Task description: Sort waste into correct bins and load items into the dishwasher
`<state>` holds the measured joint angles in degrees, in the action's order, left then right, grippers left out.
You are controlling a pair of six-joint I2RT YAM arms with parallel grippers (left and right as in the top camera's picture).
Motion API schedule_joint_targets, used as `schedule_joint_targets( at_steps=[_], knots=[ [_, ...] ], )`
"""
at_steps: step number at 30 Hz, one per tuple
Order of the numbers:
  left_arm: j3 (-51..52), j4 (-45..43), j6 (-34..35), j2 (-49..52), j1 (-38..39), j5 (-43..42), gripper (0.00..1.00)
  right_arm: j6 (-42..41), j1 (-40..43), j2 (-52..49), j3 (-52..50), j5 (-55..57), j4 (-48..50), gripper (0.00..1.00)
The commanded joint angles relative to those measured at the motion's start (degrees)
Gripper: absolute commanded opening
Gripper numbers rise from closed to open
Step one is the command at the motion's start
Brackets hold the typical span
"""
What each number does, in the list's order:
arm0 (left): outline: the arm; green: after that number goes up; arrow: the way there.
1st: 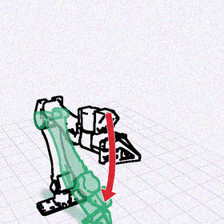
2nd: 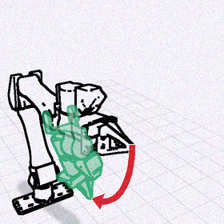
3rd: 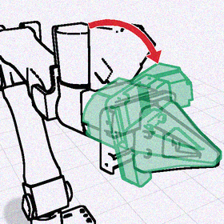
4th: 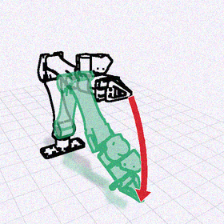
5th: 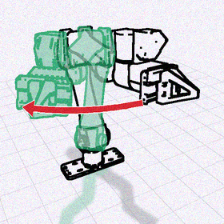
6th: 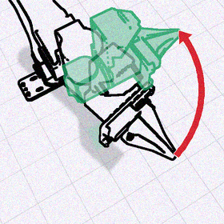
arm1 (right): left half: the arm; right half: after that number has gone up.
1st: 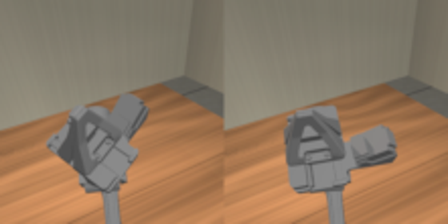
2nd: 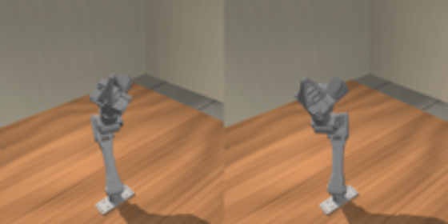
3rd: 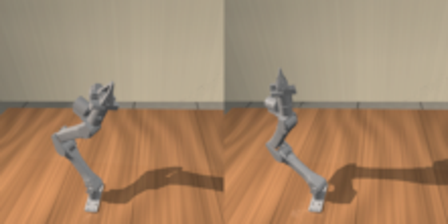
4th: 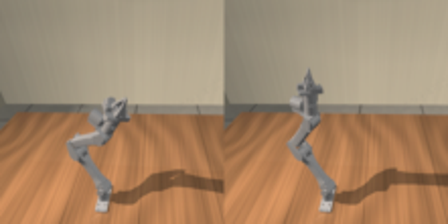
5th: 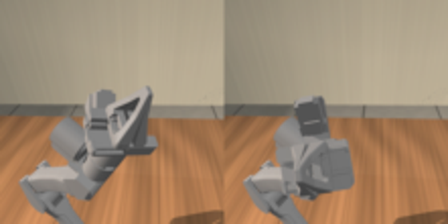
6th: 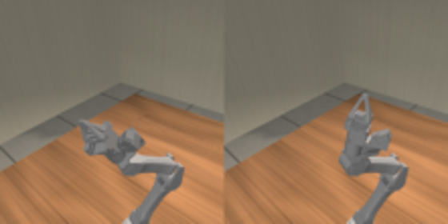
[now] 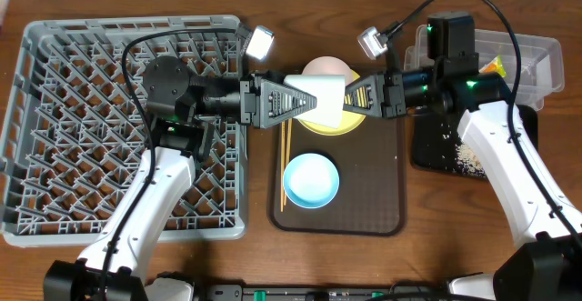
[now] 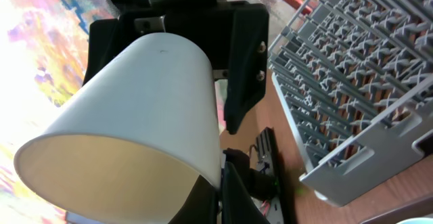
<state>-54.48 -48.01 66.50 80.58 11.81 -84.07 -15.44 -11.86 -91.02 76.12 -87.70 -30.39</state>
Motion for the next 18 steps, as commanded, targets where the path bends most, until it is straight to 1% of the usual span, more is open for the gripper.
schedule_joint_targets(
  at_steps=[1, 4, 7, 10, 11, 15, 18],
  knots=[
    [-0.52, -0.35, 0.28, -0.09, 0.15, -0.81, 0.74, -0.39, -0.33, -0.04, 0.24, -1.68, -0.28, 0.01],
    [-0.52, -0.35, 0.28, -0.09, 0.15, -0.83, 0.72, -0.42, -0.35, -0.04, 0.24, -1.62, -1.01, 0.01],
    [-0.52, -0.35, 0.31, -0.09, 0.15, -1.09, 0.72, -0.35, -0.35, -0.04, 0.24, -0.59, -2.91, 0.01],
    [-0.52, -0.35, 0.28, -0.09, 0.15, -1.9, 0.71, -0.37, -0.35, -0.04, 0.22, -0.61, -2.84, 0.01],
    [-0.52, -0.35, 0.28, -0.09, 0.15, -2.12, 0.68, -0.37, -0.35, -0.04, 0.22, -0.61, -2.84, 0.01],
    [-0.52, -0.35, 0.24, -0.09, 0.15, -2.56, 0.67, -0.37, -0.35, -0.04, 0.22, -0.63, -2.84, 0.01],
    [-0.52, -0.35, 0.2, -0.09, 0.15, -2.56, 0.64, -0.39, -0.33, -0.04, 0.22, -0.66, -2.86, 0.01]
  ],
)
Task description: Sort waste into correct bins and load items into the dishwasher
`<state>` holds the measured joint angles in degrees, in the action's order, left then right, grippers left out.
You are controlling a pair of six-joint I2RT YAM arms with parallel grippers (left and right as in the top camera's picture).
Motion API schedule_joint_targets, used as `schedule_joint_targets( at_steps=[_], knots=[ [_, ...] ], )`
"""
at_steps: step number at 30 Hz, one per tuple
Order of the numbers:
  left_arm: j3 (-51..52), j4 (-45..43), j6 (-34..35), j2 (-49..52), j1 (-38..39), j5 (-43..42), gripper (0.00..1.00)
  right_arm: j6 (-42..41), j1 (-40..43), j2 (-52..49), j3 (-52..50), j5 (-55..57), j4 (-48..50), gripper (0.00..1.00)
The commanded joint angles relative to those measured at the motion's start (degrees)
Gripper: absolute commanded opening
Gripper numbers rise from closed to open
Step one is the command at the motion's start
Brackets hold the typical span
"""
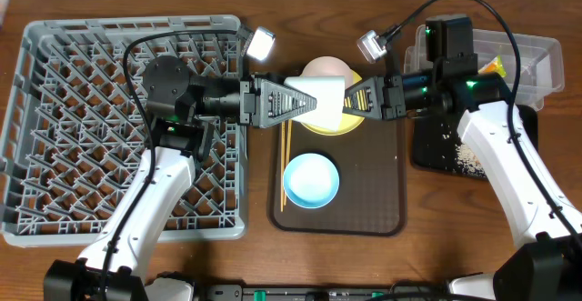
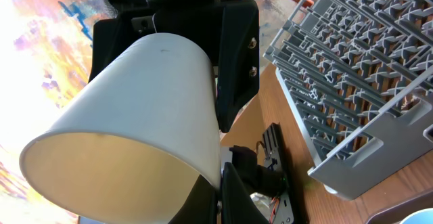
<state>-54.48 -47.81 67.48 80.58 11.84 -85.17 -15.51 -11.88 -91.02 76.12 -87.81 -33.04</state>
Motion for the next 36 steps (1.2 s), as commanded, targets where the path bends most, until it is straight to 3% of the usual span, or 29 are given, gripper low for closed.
schedule_joint_targets(
  at_steps=[1, 6, 16, 21, 36],
  knots=[
    [-0.52, -0.55, -1.01, -0.09, 0.13, -1.46, 0.63, -0.33, -0.31, -0.04, 0.22, -0.55, -0.2, 0.01],
    [-0.52, -0.55, -2.75, -0.09, 0.13, -1.44, 0.59, -0.33, -0.31, -0.04, 0.22, -0.87, -0.2, 0.2],
    [-0.5, -0.5, -7.08, -0.07, 0.07, -1.38, 0.4, -0.42, 0.63, -0.04, 0.22, -1.62, -0.26, 0.33],
    [-0.5, -0.46, -8.2, 0.55, 0.07, 0.39, 0.22, -2.32, 2.32, -0.04, 0.22, -1.62, -0.44, 0.37],
    [-0.5, 1.68, -12.13, 4.63, -6.75, 5.55, 0.19, -2.08, 9.75, -0.04, 0.22, -1.6, -2.49, 0.43]
  ],
)
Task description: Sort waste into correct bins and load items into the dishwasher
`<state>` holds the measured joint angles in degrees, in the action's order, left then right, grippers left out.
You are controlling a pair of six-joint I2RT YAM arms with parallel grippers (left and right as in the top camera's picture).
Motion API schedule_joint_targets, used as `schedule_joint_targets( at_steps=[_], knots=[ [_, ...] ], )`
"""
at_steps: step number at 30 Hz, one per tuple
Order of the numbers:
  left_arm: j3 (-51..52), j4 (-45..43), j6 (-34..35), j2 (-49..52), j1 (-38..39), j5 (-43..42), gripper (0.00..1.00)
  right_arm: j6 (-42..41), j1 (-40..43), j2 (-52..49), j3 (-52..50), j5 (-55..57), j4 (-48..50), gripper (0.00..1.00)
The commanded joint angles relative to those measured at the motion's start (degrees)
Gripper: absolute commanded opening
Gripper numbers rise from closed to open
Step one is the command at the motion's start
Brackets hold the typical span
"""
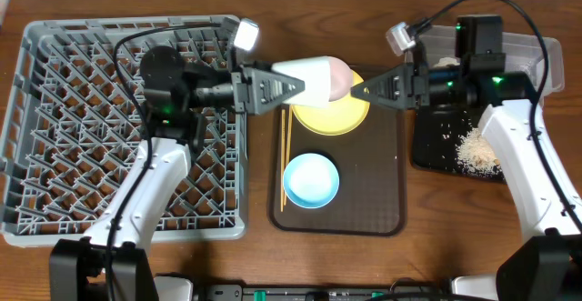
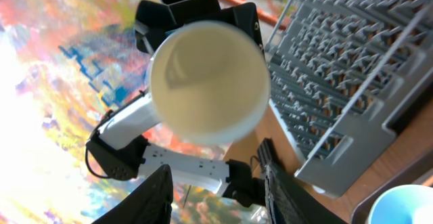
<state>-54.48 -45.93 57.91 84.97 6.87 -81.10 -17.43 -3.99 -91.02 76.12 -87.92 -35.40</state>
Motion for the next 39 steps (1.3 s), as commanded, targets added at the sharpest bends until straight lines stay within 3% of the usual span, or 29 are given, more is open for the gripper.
schedule_joint_targets(
  at_steps=[1, 5, 6, 14, 19, 22, 29, 39],
  knots=[
    [-0.5, 0.09, -3.48, 0.35, -2.47, 1.97, 0.19, 0.26, 2.51, -0.04, 0.22, -1.49, -0.13, 0.43],
    [-0.5, 5.38, -8.26, 0.39, -5.33, 7.21, 0.19, 0.33, 4.59, -0.04, 0.22, -0.83, 0.04, 0.43],
    [-0.5, 7.48, -9.6, 0.39, -5.97, 9.18, 0.14, 0.33, 4.9, -0.04, 0.22, -0.72, 0.11, 0.44],
    [-0.52, 22.64, -18.18, 0.39, -10.23, 27.47, 0.13, -1.05, 5.64, -0.04, 0.22, 0.7, 5.77, 0.43],
    [-0.55, 23.17, -18.91, 0.37, -13.33, 30.95, 0.12, -0.98, 5.64, -0.04, 0.22, 3.91, 6.45, 0.41],
    [-0.7, 23.15, -19.21, 0.35, -16.0, 31.71, 0.06, -0.98, 5.64, -0.04, 0.22, 7.23, 6.47, 0.38],
    [-3.34, 23.85, -19.8, 0.33, -23.04, 32.98, 0.06, -0.87, 5.62, -0.04, 0.22, 14.64, 6.12, 0.38],
    [-11.5, 42.49, -29.18, 0.33, -27.56, 43.15, 0.06, -0.74, 5.57, -0.04, 0.22, 15.37, 5.73, 0.36]
  ],
)
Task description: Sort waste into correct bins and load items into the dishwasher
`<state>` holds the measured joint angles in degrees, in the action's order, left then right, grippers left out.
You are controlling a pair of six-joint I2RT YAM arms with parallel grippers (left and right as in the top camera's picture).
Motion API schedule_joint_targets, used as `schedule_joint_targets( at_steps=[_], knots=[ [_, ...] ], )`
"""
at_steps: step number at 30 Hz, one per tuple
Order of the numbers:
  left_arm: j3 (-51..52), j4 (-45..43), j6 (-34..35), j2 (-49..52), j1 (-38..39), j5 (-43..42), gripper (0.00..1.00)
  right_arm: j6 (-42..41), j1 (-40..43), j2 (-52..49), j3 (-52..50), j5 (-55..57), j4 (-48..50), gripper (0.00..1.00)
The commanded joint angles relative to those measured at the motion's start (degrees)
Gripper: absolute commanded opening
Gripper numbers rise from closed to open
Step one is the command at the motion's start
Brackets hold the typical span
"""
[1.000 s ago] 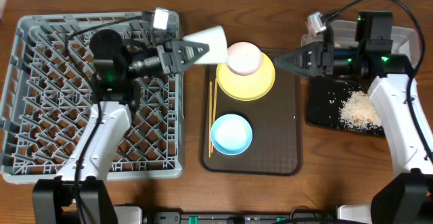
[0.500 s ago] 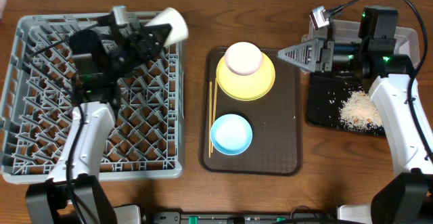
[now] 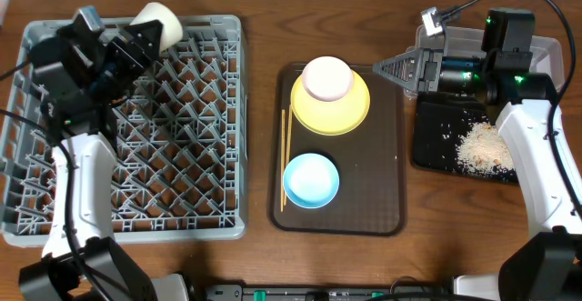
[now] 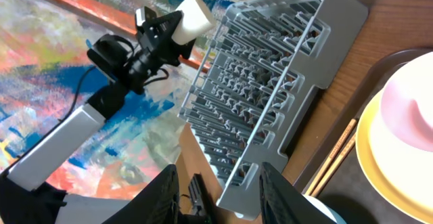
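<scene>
A white paper cup (image 3: 157, 23) is held on its side over the far left corner of the grey dish rack (image 3: 127, 128), with my left gripper (image 3: 138, 35) shut on it. The right wrist view shows the same cup (image 4: 193, 13) far off above the rack (image 4: 270, 82). My right gripper (image 3: 393, 67) stands open and empty over the brown tray's (image 3: 364, 201) far right edge, its fingers (image 4: 166, 197) spread wide. On the tray are a pink bowl (image 3: 326, 78) on a yellow plate (image 3: 332, 110), a blue bowl (image 3: 310, 178) and chopsticks (image 3: 285, 160).
A black bin (image 3: 436, 128) with spilled rice (image 3: 477, 146) sits right of the tray. Behind it is a clear plastic container (image 3: 536, 46). The rack fills the left of the wooden table (image 3: 259, 255).
My left gripper has gone with the cup from above the plate to the rack's far left corner. My right gripper, still open, now sits a little farther right.
The cup first hung over the yellow plate with both grippers around it, and stayed so a moment later. Then my right gripper was open and drawn back while the left alone held the cup. Now the cup is over the rack.
</scene>
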<state>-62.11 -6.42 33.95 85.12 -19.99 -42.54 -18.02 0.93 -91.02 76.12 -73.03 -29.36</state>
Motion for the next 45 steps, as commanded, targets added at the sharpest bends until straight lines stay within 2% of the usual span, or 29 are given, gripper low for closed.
schedule_joint_targets(
  at_steps=[1, 7, 14, 22, 25, 31, 35, 45],
  knots=[
    [-5.03, 5.33, -5.97, 0.17, -0.87, 5.81, 0.06, -0.13, 0.66, -0.04, 0.22, 0.63, -0.44, 0.36],
    [-13.53, 24.37, -13.03, 0.17, -0.83, 17.29, 0.06, 1.46, 0.63, -0.04, 0.22, 1.77, -2.25, 0.36],
    [-20.33, 49.77, -19.58, 0.11, -0.83, 26.25, 0.06, 5.33, 0.61, -0.04, 0.22, 8.63, -9.92, 0.34],
    [-20.04, 73.88, -20.87, 0.07, -0.83, 35.82, 0.06, 8.33, 0.59, -0.04, 0.22, 17.94, -17.9, 0.34],
    [-19.87, 77.29, -21.07, 0.07, -0.83, 37.07, 0.06, 9.57, 0.59, -0.04, 0.22, 23.39, -20.96, 0.35],
    [-19.5, 78.42, -21.07, 0.09, -0.81, 37.48, 0.06, 9.97, 0.5, -0.04, 0.22, 42.77, -28.33, 0.38],
    [-17.66, 78.16, -21.05, 0.17, 0.22, 38.42, 0.06, 13.25, 0.5, -0.04, 0.22, 44.54, -30.82, 0.4],
    [-14.58, 72.06, -21.05, 0.85, 5.77, 40.24, 0.06, 13.9, 0.5, -0.04, 0.22, 44.52, -31.15, 0.4]
  ],
)
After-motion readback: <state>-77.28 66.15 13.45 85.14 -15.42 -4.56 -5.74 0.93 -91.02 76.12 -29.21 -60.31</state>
